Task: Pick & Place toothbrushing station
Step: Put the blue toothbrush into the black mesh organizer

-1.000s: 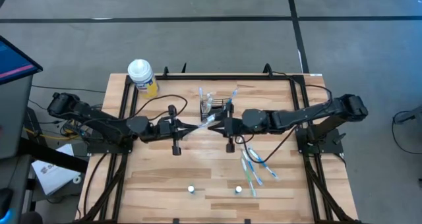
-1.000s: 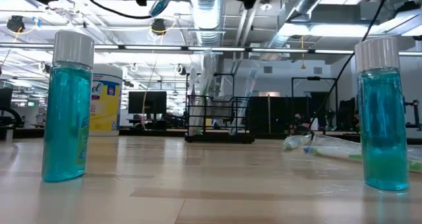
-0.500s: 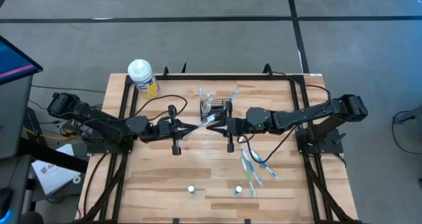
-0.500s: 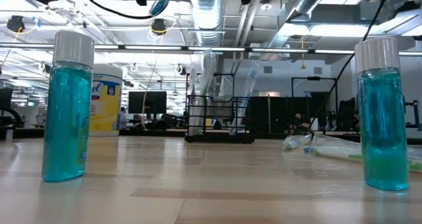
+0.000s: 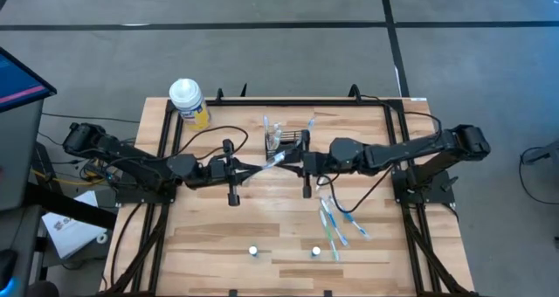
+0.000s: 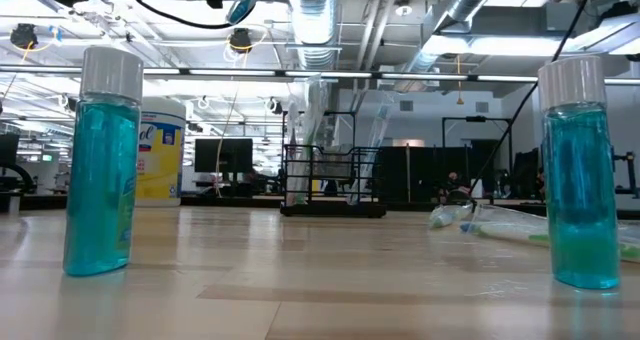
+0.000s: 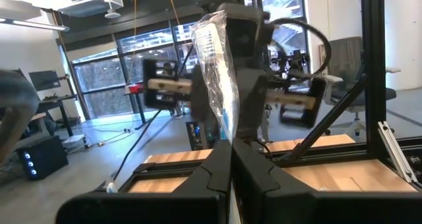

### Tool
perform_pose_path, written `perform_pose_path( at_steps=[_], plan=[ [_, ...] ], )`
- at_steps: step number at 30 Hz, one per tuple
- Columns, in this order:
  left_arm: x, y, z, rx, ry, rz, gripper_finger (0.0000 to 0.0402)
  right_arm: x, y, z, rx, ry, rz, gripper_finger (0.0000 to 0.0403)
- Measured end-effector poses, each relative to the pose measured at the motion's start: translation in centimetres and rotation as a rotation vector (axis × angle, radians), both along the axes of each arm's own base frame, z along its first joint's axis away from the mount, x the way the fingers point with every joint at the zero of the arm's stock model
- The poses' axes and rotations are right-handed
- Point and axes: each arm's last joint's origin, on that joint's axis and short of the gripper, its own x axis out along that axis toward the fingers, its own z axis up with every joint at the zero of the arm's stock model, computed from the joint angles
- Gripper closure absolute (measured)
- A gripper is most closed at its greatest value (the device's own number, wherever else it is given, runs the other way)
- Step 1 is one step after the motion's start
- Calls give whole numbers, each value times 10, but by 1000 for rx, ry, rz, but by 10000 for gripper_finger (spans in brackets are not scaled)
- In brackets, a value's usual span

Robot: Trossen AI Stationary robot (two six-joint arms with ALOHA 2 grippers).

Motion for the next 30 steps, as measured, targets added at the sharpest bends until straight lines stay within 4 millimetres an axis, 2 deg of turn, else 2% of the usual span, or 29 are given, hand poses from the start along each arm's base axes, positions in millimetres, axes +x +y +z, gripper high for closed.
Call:
perform_pose_path(
  at_steps=[8,12,23,30],
  plan=[
    [0,0,1,-1,-5,0,401,0,-5,-4,39,37,-1,403],
    [0,0,1,2,-5,1,401,0,-4,-2,32,25,54,398],
    [0,0,1,4,-13,1,401,1,-9,3,34,-28,55,277],
    [0,0,2,20,-16,4,401,1,-11,10,47,-104,54,240]
  ],
)
